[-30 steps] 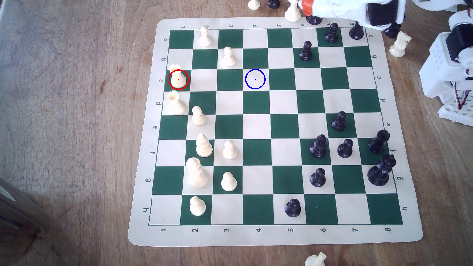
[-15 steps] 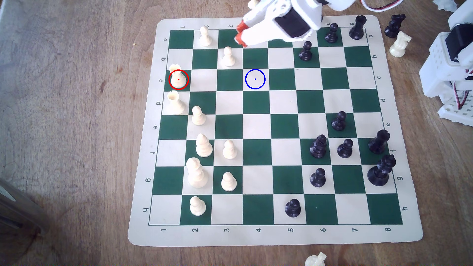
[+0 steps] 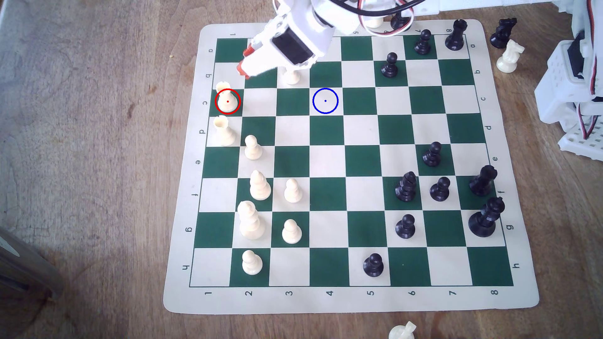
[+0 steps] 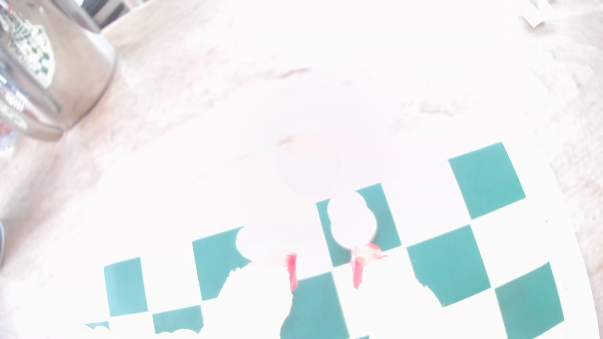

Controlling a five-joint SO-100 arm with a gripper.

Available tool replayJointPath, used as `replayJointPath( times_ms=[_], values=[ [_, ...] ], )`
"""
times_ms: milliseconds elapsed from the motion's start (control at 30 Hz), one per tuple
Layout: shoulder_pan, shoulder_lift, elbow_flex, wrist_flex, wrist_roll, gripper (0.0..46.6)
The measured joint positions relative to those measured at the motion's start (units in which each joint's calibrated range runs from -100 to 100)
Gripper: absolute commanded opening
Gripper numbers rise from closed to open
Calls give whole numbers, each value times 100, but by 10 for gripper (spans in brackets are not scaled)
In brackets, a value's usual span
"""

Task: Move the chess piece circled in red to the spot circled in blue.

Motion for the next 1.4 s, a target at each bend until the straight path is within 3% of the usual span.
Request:
replayJointPath(
  times_ms=[200, 533, 1400],
  values=[
    [0, 637, -732, -8, 29, 128],
    [29, 1751, -1762, -16, 195, 136],
    [155, 2581, -2359, -390, 283, 144]
  ],
)
